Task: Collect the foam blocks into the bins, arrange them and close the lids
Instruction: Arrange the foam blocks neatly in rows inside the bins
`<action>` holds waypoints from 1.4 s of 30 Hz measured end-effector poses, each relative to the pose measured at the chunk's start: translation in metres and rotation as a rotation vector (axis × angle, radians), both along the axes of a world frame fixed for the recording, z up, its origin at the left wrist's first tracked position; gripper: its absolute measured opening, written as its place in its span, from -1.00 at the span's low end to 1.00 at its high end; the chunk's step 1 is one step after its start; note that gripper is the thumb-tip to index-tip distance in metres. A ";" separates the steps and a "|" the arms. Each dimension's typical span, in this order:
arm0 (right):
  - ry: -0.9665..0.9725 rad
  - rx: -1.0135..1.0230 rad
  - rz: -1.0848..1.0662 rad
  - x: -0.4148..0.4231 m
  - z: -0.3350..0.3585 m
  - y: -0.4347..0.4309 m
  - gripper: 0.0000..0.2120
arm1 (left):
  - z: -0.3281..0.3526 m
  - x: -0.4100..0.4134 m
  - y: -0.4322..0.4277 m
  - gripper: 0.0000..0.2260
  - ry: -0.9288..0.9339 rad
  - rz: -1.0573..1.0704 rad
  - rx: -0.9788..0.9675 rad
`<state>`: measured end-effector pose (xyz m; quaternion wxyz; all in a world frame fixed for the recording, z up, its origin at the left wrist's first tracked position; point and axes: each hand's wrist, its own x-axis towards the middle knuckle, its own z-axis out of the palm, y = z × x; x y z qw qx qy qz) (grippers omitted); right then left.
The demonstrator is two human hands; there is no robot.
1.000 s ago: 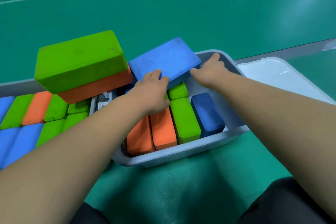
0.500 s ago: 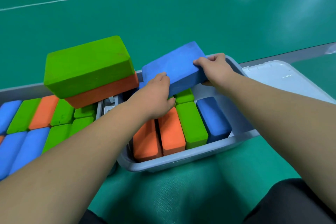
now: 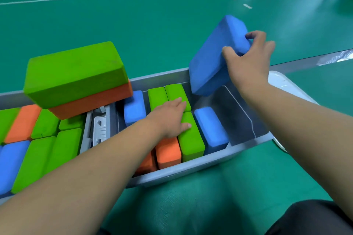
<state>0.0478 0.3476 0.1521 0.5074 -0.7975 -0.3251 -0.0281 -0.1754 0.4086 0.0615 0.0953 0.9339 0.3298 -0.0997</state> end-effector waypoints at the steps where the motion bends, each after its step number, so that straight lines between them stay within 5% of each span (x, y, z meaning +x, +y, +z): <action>1: -0.038 -0.031 0.012 0.000 -0.004 -0.001 -0.46 | -0.003 0.000 0.001 -0.15 0.048 0.002 -0.008; 8: -0.192 -0.244 0.220 -0.014 -0.040 0.009 -0.39 | -0.007 -0.003 0.004 -0.08 0.202 0.046 -0.064; 10: -0.187 -0.464 0.352 -0.017 -0.050 0.016 -0.36 | -0.006 -0.004 0.005 -0.10 0.218 0.054 -0.071; 14: -0.282 -1.238 0.632 -0.028 -0.077 0.018 -0.31 | -0.006 -0.007 0.006 -0.13 0.223 0.040 -0.076; 16: -0.360 -1.401 0.635 -0.036 -0.083 0.019 -0.31 | -0.006 -0.008 0.007 -0.14 0.226 0.026 -0.075; 23: -0.385 -1.398 0.624 -0.050 -0.064 0.024 -0.60 | 0.000 -0.015 0.010 -0.20 0.214 -0.032 -0.075; 29: -0.319 -1.362 0.556 -0.050 -0.058 0.020 -0.51 | 0.015 -0.029 0.007 -0.33 0.156 -0.043 -0.066; 37: -0.238 -1.329 0.490 -0.070 -0.052 0.040 -0.73 | 0.059 -0.049 0.009 -0.57 -0.086 -0.064 0.066; 42: -0.236 -0.993 0.483 -0.088 -0.050 0.057 -0.81 | 0.091 -0.077 0.017 -0.71 -0.277 0.017 0.233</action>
